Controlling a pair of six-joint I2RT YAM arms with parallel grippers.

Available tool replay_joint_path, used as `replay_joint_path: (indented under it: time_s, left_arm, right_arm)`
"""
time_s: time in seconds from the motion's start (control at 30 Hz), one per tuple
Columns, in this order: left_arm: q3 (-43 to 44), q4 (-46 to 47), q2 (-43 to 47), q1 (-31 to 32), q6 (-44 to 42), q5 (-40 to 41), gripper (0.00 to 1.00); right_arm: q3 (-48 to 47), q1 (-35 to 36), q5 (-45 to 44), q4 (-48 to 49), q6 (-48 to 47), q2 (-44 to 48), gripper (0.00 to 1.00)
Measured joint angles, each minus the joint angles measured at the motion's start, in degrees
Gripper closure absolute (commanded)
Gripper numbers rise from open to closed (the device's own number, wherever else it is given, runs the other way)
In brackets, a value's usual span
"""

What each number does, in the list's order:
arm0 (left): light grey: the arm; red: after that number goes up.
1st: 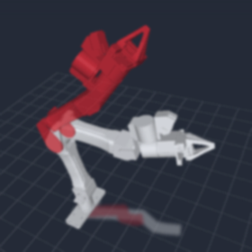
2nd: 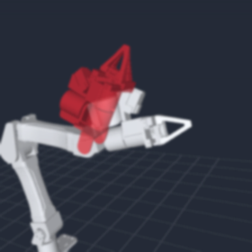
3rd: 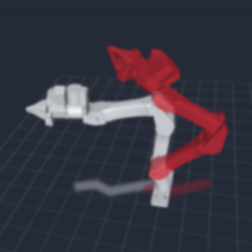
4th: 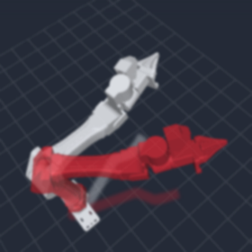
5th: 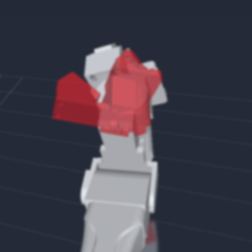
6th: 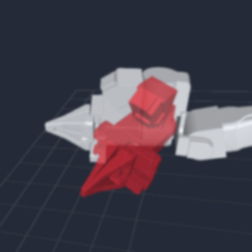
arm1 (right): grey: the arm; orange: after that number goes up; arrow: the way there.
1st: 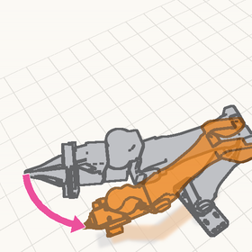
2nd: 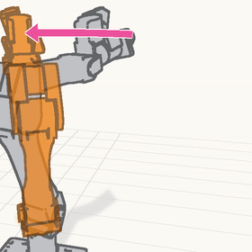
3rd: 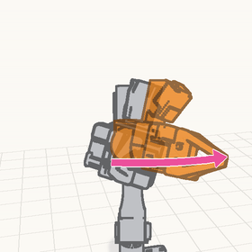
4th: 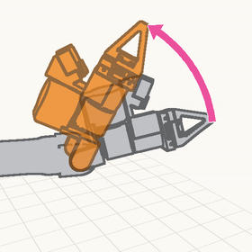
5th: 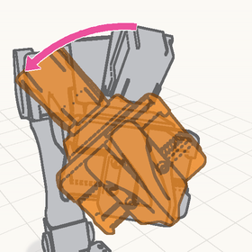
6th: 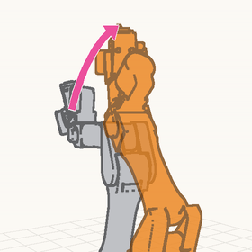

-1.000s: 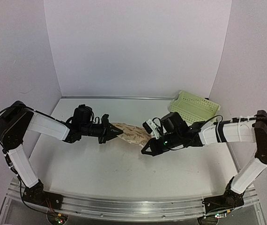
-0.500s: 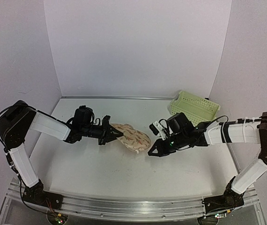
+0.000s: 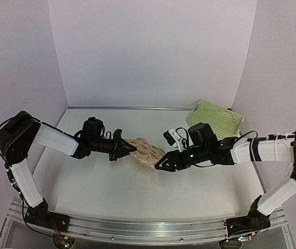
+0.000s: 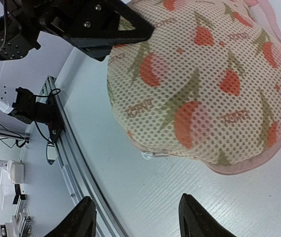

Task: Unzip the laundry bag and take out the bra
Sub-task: Unzip the zipper of the laundry bag, then pick up the zipper from the laundry bag.

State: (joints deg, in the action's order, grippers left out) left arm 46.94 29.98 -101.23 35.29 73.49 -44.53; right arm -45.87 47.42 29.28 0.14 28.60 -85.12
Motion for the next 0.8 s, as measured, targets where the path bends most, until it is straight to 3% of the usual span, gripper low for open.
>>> replay_joint_path:
  time_s: [0.8]
  left_arm:
    - [1.09,0.07,1.46,0.02,4.66,0.13,1.00]
  right_arm:
    - [1.79,1.16,3.91,16.33,8.85,-8.52,0.36]
